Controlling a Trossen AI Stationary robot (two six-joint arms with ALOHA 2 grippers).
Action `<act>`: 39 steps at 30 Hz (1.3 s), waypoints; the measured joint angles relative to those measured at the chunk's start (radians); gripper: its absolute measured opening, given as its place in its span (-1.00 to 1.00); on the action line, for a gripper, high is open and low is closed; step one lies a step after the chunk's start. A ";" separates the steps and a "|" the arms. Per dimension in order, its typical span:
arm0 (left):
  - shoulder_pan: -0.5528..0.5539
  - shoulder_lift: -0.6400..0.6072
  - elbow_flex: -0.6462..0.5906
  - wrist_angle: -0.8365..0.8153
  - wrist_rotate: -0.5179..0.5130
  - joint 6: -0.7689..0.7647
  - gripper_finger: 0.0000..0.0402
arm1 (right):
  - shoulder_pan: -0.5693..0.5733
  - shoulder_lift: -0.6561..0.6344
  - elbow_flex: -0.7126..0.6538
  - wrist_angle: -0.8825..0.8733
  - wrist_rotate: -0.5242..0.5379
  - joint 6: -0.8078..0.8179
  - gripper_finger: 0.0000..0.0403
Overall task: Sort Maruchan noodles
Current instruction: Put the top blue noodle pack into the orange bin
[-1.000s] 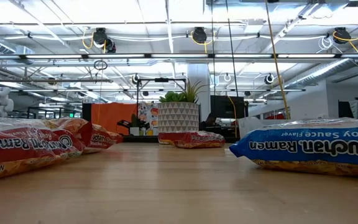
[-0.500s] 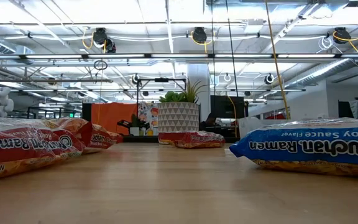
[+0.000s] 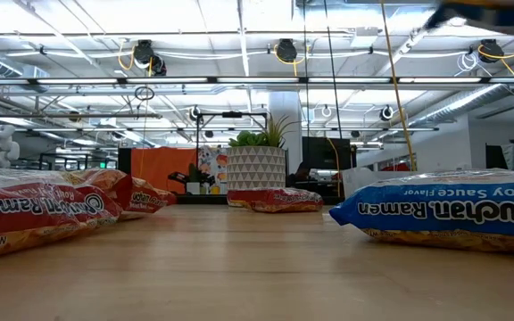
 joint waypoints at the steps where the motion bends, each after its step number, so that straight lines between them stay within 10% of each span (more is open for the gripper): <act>1: 0.000 0.000 0.000 0.000 0.000 0.000 0.35 | 0.000 0.000 0.000 -0.015 -0.028 0.024 -0.43; 10: 0.000 0.000 0.000 -0.019 0.000 -0.002 0.35 | 0.005 0.000 0.000 -0.028 -0.243 0.145 -0.43; 39: 0.049 0.000 0.000 -0.073 0.142 -0.100 0.35 | 0.233 0.000 -0.225 -0.043 -0.375 0.199 -0.43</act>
